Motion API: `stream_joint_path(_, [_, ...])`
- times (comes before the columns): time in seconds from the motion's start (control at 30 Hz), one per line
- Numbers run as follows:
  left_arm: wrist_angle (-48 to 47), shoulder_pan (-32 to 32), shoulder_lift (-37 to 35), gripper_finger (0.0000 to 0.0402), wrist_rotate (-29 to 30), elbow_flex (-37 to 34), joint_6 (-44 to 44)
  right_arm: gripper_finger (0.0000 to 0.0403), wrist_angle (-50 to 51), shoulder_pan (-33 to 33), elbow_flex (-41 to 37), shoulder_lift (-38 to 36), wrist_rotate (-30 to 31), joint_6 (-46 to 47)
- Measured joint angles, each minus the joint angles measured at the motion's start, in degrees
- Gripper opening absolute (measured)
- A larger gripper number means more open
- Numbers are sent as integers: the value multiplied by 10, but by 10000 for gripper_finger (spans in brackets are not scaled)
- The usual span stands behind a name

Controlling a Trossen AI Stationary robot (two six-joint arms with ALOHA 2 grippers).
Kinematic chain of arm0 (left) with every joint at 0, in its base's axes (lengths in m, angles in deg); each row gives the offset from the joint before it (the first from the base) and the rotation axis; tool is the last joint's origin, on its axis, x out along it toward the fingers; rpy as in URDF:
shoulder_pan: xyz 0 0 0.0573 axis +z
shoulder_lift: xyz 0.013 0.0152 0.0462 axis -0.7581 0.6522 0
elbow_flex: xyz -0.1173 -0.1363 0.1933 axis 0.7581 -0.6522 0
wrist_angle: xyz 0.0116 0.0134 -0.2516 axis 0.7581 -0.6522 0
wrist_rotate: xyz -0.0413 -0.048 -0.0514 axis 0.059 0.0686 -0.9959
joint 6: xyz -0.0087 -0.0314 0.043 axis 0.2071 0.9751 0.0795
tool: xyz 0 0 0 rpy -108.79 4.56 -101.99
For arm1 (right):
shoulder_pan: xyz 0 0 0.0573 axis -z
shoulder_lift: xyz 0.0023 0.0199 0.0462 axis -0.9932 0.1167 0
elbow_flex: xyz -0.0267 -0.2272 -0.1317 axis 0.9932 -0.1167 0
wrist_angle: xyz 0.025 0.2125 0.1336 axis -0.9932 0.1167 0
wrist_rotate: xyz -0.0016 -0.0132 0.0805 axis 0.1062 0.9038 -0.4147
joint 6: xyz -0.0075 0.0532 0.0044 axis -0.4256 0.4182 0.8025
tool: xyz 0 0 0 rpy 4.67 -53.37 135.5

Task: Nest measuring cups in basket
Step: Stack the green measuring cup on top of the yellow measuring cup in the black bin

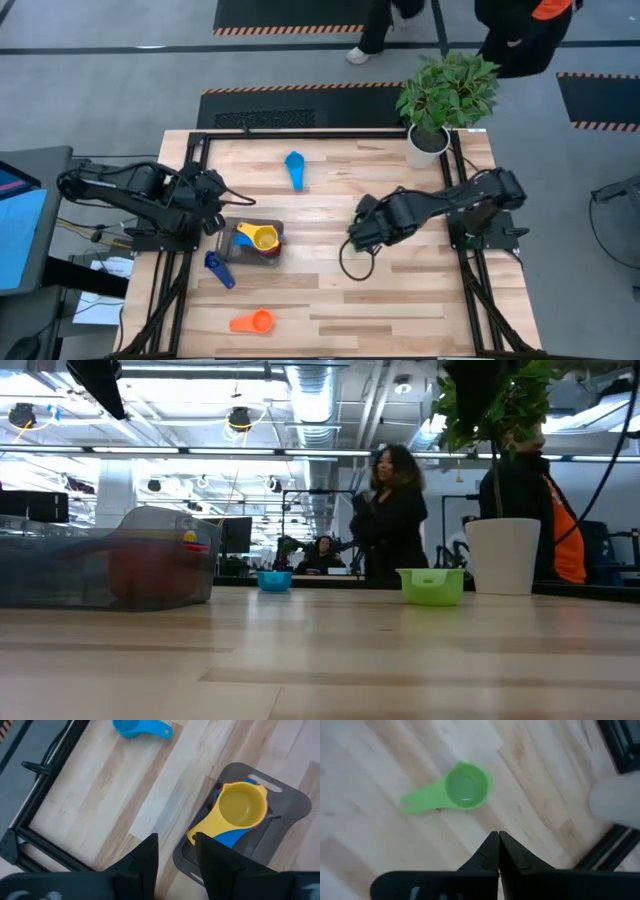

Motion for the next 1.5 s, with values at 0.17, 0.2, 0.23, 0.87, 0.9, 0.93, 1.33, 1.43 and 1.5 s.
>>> stream_joint_path(0.17, [0, 0, 15, 118, 1, 0, 0, 28, -60, -6, -90, -38, -6, -1])
stream_joint_path(0.2, [1, 0, 18, 118, 0, 0, 3, 28, -72, -6, -100, -39, -6, -11])
stream_joint_path(0.23, [1, 0, 20, 118, 0, 0, 5, 28, -80, -6, -109, -39, -5, -25])
stream_joint_path(0.87, [5, 0, 36, 118, 12, 0, 15, 145, -232, 27, -210, 13, 0, -302])
stream_joint_path(0.9, [5, 0, 36, 118, 12, 0, 16, 158, -239, 29, -210, 18, 1, -325])
stream_joint_path(0.93, [5, 0, 37, 118, 13, 0, 16, 171, -249, 31, -208, 26, 1, -350])
stream_joint_path(1.33, [5, 0, 45, 118, 13, 0, 26, 234, -261, 34, -210, 130, 1, -475])
stream_joint_path(1.43, [5, 0, 45, 118, 13, 0, 26, 233, -265, 34, -210, 155, 0, -475])
stream_joint_path(1.5, [5, 0, 45, 118, 13, 0, 26, 229, -272, 34, -208, 166, 1, -476])
